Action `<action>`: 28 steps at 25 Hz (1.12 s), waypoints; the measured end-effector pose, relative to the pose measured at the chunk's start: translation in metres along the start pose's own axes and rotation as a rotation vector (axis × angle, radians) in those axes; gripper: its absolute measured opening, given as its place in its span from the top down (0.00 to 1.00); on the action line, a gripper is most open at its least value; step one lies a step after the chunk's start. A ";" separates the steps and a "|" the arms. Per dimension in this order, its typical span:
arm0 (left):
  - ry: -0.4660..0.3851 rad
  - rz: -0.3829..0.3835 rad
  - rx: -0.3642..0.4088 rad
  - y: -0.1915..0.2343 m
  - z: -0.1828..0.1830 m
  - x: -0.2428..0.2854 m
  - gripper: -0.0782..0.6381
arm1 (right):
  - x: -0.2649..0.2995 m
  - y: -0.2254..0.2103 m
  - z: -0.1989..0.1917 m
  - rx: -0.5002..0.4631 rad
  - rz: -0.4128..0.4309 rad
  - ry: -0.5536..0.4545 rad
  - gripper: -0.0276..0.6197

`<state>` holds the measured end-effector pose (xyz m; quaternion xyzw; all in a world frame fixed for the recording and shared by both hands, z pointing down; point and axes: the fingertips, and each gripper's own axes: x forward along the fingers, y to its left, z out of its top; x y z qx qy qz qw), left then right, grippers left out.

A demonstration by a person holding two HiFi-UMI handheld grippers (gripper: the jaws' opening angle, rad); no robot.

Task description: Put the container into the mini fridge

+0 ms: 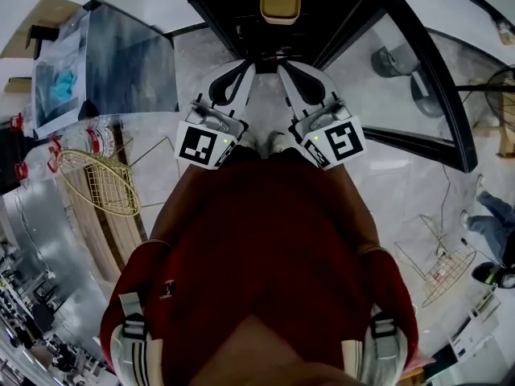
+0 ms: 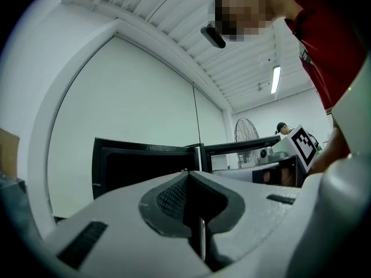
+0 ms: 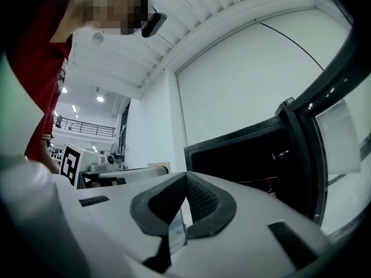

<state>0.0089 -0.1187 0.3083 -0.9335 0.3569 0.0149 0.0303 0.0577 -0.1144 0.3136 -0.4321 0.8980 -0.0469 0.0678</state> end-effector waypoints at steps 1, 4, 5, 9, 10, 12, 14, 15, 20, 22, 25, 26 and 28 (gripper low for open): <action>-0.004 -0.008 0.001 0.000 0.002 -0.003 0.88 | 0.000 0.003 0.000 -0.003 -0.006 0.001 0.96; -0.015 -0.029 -0.002 0.002 0.005 -0.012 0.88 | 0.001 0.013 0.001 -0.019 -0.027 0.002 0.96; -0.019 -0.036 -0.003 0.002 0.006 -0.015 0.88 | 0.001 0.016 0.001 -0.026 -0.034 0.002 0.96; -0.042 -0.058 -0.005 0.002 0.010 -0.024 0.88 | 0.000 0.029 -0.001 -0.050 -0.051 0.011 0.96; -0.048 -0.062 -0.007 0.004 0.011 -0.026 0.88 | 0.001 0.031 -0.002 -0.056 -0.055 0.014 0.96; -0.053 -0.069 -0.015 0.007 0.011 -0.029 0.88 | 0.003 0.035 -0.002 -0.068 -0.063 0.022 0.96; -0.052 -0.074 -0.022 0.010 0.010 -0.032 0.88 | 0.004 0.038 -0.002 -0.077 -0.069 0.029 0.96; -0.052 -0.076 -0.023 0.010 0.010 -0.033 0.88 | 0.004 0.039 -0.003 -0.079 -0.073 0.031 0.96; -0.051 -0.090 -0.028 0.012 0.008 -0.042 0.88 | 0.005 0.048 -0.005 -0.085 -0.084 0.037 0.96; -0.051 -0.094 -0.028 0.013 0.008 -0.045 0.88 | 0.006 0.051 -0.006 -0.089 -0.085 0.040 0.96; -0.053 -0.098 -0.026 0.017 0.008 -0.046 0.88 | 0.009 0.053 -0.006 -0.092 -0.087 0.041 0.96; -0.054 -0.099 -0.026 0.018 0.008 -0.046 0.88 | 0.011 0.053 -0.007 -0.093 -0.089 0.042 0.96; -0.055 -0.102 -0.026 0.021 0.007 -0.045 0.88 | 0.013 0.053 -0.008 -0.095 -0.091 0.045 0.96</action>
